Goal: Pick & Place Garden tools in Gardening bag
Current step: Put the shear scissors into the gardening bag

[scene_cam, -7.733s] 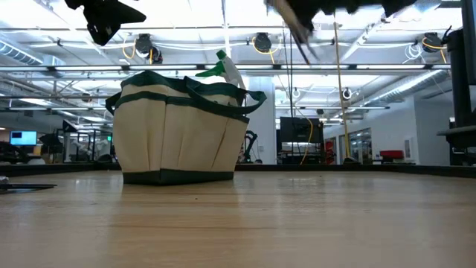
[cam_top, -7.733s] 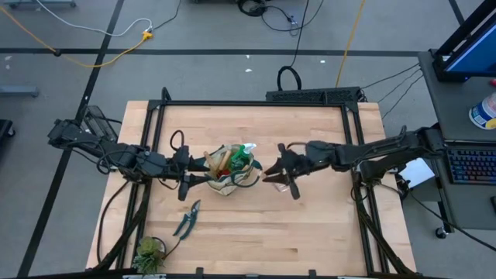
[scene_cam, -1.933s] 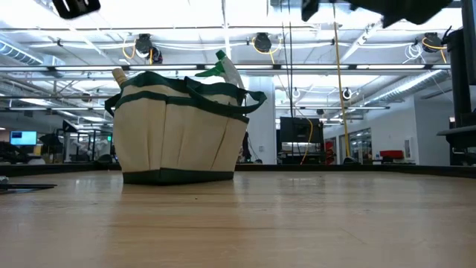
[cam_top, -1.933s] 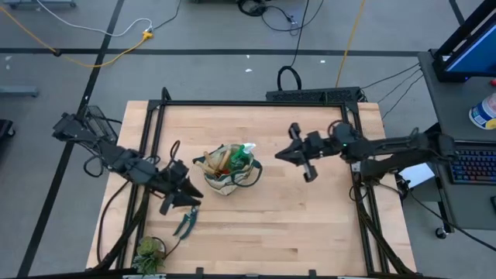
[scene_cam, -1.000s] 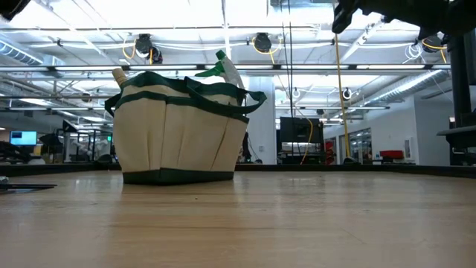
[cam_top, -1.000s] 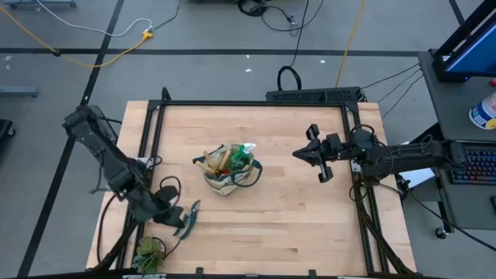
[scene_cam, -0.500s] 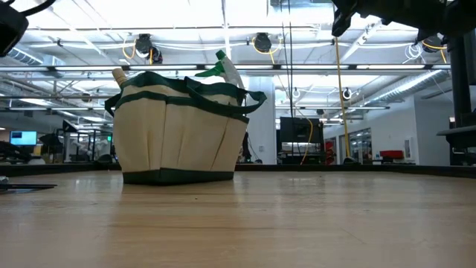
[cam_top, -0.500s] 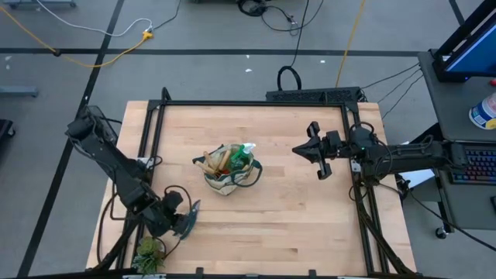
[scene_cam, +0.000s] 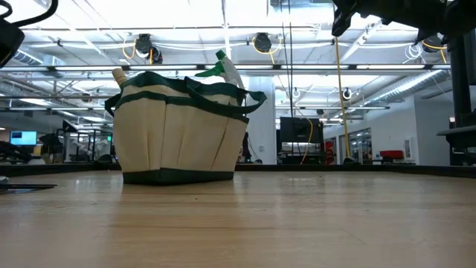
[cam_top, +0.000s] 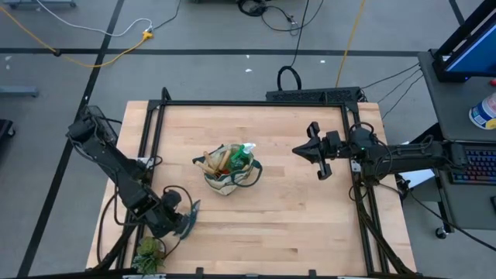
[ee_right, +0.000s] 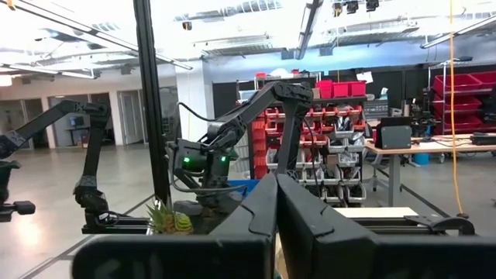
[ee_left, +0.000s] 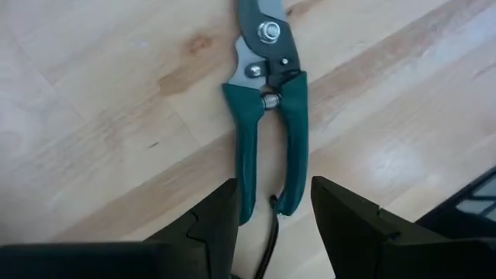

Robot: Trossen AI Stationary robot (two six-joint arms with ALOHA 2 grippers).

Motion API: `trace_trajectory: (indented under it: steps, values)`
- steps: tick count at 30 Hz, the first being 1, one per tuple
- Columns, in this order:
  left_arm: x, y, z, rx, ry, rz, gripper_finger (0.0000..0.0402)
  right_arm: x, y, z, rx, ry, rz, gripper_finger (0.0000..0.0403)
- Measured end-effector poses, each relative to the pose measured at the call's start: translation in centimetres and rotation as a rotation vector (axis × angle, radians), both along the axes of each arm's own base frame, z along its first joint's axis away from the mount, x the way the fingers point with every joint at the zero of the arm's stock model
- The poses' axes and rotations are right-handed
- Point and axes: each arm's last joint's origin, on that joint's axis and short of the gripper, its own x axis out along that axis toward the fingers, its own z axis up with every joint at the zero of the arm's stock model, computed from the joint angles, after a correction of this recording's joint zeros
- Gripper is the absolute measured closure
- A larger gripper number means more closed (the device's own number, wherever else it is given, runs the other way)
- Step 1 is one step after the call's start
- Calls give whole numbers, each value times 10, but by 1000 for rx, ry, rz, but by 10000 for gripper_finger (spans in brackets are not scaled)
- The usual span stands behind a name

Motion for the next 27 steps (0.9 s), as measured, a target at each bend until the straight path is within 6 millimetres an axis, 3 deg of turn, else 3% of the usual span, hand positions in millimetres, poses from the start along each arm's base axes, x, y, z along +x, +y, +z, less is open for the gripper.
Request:
trace_trajectory:
  steps: [14,27]
  values:
    - [0,0,-1,-18,18,66,236,0,0,0,0,2,0,403]
    - [14,-17,-34,-21,138,35,236,0,0,0,1,2,-1,403]
